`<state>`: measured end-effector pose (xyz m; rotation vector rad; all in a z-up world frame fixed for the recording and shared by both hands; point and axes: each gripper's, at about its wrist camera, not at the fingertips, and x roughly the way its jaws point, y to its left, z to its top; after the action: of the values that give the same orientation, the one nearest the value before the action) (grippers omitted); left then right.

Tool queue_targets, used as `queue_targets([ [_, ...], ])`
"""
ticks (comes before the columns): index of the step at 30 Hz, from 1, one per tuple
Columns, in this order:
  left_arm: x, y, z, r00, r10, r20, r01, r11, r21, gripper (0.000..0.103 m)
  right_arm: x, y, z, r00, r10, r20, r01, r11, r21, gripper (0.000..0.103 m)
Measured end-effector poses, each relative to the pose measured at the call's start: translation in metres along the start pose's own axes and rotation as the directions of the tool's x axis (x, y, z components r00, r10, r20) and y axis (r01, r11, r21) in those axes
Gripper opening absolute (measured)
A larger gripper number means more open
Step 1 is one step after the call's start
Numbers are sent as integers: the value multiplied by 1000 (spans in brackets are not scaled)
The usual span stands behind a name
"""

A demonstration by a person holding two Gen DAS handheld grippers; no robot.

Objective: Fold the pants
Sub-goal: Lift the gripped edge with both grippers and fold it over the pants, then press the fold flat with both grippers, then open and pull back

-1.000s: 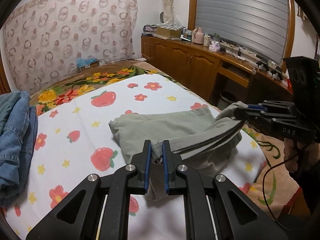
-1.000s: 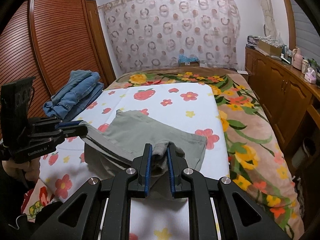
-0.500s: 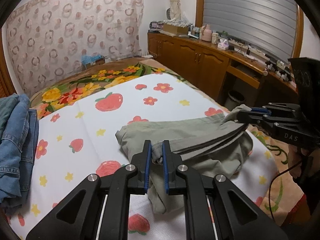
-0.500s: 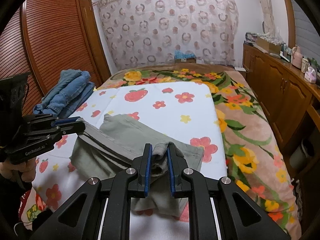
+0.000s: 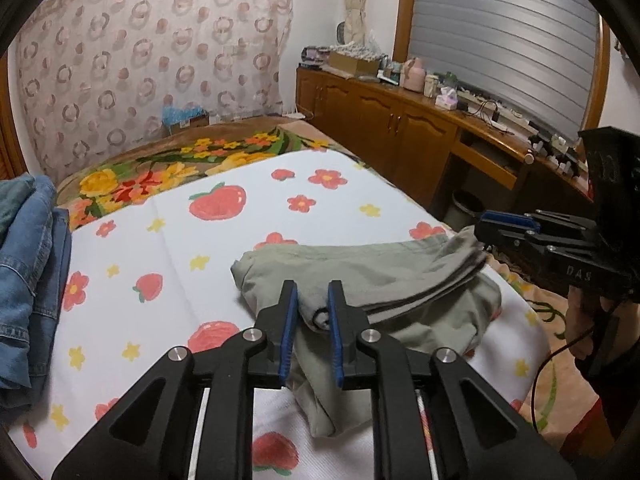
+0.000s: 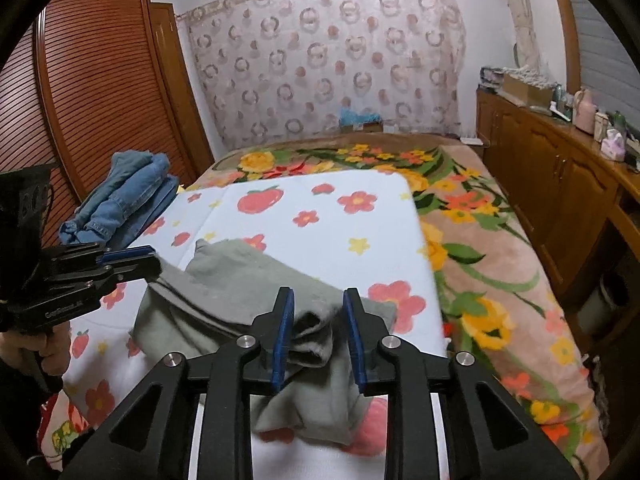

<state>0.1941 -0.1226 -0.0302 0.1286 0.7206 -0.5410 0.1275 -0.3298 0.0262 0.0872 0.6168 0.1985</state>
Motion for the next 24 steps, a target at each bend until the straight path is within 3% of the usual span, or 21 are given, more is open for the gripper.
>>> queue_targets([
  [3,-8,1,-3,999,24,24,-24,1000,-3,32,-8,-1,-3,1000,-6,9,6,1000,-1,28],
  [5,-13,5,-7,999,29,39,-28,1000,-6,51,-14,-2,-6,1000,-9,10,9,1000,-6,29],
  [7,-16,9,-11,999,16,44,-16,1000,-10,61,-19,-4,-11,1000,-9,12,9,1000,-9,33],
  [19,28,21,-19,998,0,-68,-2,1000,-19,62,26,-10,-7,994,6,-106,-15,997,-81,37],
  [24,42,21,-15,996,-26,-84,25,1000,-7,52,38,-10,1,993,6,-114,-19,993,-117,37],
])
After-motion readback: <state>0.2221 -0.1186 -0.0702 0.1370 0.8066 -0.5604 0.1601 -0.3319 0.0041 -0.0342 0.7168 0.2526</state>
